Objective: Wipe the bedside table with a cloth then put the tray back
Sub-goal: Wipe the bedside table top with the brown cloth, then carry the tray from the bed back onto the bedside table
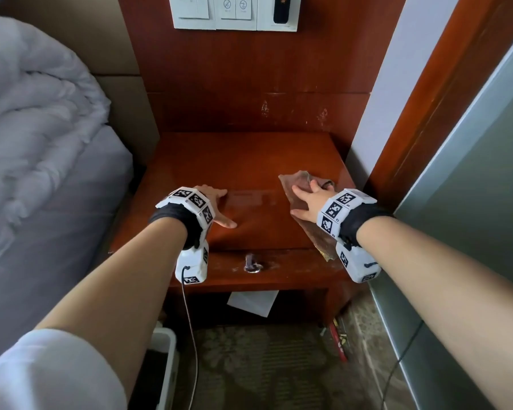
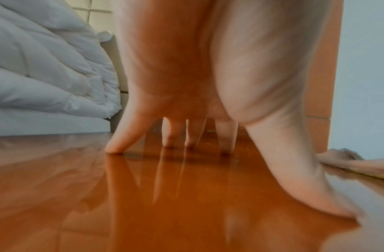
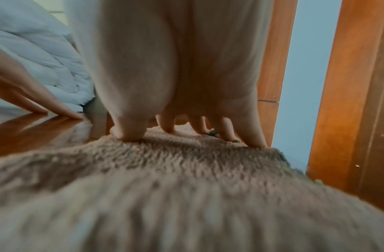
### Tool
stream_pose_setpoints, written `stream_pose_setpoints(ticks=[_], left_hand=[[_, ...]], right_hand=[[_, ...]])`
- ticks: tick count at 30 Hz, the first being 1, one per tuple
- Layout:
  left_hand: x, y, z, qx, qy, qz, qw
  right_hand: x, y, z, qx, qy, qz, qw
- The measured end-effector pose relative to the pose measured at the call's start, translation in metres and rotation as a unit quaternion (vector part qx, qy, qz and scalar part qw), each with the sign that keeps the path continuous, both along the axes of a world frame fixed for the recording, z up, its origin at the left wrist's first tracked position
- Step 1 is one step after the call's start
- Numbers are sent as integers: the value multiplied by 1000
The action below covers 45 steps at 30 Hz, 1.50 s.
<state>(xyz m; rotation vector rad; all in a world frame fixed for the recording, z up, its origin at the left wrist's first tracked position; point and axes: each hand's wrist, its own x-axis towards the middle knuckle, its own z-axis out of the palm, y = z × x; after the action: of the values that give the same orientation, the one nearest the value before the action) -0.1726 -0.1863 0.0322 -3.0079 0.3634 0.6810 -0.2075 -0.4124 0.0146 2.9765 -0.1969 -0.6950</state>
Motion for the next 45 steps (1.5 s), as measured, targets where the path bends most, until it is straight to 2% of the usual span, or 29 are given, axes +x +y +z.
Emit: stream_pose_setpoints(ticks=[11,15,20,25,31,34,42,45], left_hand=[[-55,21,-12,-104,-59,46,992],[-72,30,-4,-161,-114,71,978],[-82,63,24,-175,-182,100,962],[-114,125,46,-177,-231,162,943],[-181,215,32,-218,-233,304,898],[-214,254,31,-224,-241,349,877],[-284,315,49,-241,-291,394,838],[-311,337,52,-213,-302,412,833]], right_hand=[[-59,17,-2,49,-57,-27,997],[-67,31,18,53,-121,24,991],[-76,66,42,69,-156,83,982],[-90,114,58,107,-191,134,967],[-114,198,69,175,-219,182,943],[-131,242,67,205,-217,225,928],[-172,341,67,267,-196,282,900],[-187,371,65,296,-187,286,892]])
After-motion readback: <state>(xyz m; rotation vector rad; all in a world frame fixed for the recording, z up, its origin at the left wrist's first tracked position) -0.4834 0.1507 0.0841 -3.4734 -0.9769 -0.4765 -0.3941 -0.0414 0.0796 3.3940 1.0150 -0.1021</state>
